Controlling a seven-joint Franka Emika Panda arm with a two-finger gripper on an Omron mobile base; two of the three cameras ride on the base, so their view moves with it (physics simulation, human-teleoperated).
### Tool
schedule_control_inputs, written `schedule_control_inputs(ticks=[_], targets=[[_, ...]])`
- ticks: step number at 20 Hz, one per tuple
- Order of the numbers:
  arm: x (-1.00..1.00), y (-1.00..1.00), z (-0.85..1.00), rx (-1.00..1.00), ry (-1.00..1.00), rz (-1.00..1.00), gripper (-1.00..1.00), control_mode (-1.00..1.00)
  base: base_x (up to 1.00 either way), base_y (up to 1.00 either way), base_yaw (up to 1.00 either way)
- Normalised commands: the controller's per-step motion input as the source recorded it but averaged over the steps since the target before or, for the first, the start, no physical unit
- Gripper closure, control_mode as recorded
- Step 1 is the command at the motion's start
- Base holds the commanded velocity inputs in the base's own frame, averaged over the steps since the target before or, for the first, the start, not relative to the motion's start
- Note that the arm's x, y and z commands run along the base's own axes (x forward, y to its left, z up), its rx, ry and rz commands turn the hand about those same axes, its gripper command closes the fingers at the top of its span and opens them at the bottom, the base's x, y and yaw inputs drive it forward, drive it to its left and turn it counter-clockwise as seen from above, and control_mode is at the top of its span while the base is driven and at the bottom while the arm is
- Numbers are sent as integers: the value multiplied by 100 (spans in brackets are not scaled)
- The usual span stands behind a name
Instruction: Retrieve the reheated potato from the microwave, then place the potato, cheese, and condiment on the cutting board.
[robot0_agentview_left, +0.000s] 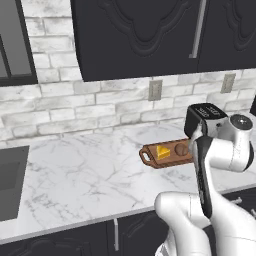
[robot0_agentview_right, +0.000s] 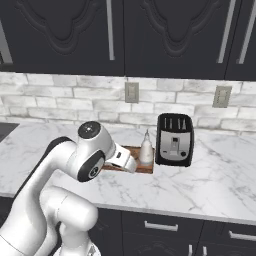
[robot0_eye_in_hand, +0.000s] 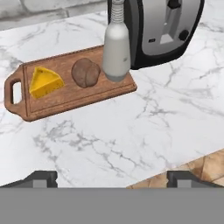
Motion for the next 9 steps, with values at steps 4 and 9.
schedule_control_inputs(ticks=[4, 9], targets=[[-68, 0, 47, 3, 13, 0, -100, -100, 0, 0, 0], [-62, 0, 31, 7, 17, 0, -100, -100, 0, 0, 0]])
